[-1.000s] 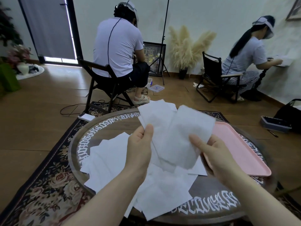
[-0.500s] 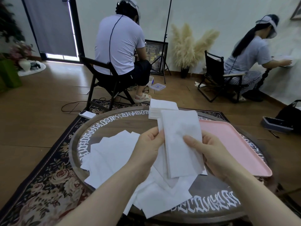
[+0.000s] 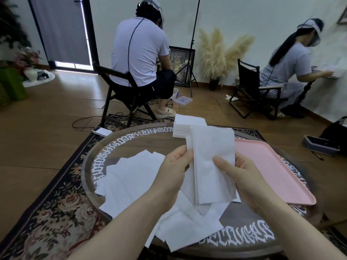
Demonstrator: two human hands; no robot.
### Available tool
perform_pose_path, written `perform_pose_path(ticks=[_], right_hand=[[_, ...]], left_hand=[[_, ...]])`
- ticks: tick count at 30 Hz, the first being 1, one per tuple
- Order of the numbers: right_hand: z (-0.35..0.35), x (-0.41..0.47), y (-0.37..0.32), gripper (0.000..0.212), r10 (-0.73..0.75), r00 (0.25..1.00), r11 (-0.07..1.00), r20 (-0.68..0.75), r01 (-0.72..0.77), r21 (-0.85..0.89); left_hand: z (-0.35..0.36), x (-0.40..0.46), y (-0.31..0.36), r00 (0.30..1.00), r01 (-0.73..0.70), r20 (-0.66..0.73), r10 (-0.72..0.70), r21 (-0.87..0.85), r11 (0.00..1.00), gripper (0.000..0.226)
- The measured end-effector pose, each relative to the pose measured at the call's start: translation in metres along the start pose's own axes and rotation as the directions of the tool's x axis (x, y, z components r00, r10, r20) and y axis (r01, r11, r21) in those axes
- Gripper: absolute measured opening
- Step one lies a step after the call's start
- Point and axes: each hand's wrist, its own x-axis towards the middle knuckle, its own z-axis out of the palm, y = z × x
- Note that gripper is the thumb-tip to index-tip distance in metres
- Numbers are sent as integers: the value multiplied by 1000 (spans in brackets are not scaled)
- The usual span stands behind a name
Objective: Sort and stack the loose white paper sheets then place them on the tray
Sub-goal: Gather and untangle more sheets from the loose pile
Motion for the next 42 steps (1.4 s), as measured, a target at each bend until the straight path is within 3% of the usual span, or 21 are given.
perform_pose_path(ticks=[6, 9, 11, 14, 17, 20, 22, 25, 29, 33, 37, 42], right_hand=[[0, -1, 0, 48, -35, 999, 999, -16, 34, -43], [-8, 5, -5, 63, -116, 987, 990, -114, 106, -92], [-14, 7, -7, 66, -99, 992, 994, -73, 95, -46], [-18, 7, -6, 50, -51, 999, 996, 13, 50, 68], [-15, 7, -2, 43, -131, 986, 988, -100, 138, 75], [-10, 5, -4, 57, -192, 975, 976, -109, 201, 83], [-10, 5, -3, 61, -122, 991, 987, -45, 126, 95], [-10, 4, 1, 45, -20, 1000, 999, 18, 19, 50], [-7, 5, 4, 36, -49, 997, 987, -53, 57, 151], [-10, 8, 5, 38, -36, 996, 972, -84, 54, 227], [-14, 7, 3, 41, 5, 989, 983, -145, 22, 184], [-17, 2, -10, 29, -127, 981, 968, -147, 155, 196]], left_hand=[[0, -1, -5, 995, -104, -10, 104, 39, 994, 18], [-2, 0, -4, 997, -79, -5, 79, 38, 996, 18], [-2, 0, -4, 999, -29, 29, 29, 26, 999, 18], [0, -2, -7, 999, 13, 46, -15, 45, 999, 19], [1, -2, -10, 999, 27, 28, -28, 54, 998, 18], [0, -1, -10, 1000, 20, -1, -20, 72, 997, 18], [-1, 0, -10, 1000, -6, -24, 8, 97, 995, 18], [-2, 0, -8, 997, -26, -67, 33, 111, 993, 19], [-2, 0, -6, 992, -20, -123, 39, 152, 988, 28], [-2, 0, -7, 975, -40, -200, 101, 288, 957, 35], [-4, 1, -3, 958, -23, -270, 98, 269, 963, 29], [-18, 11, 6, 905, -44, -394, 162, 292, 955, 32]])
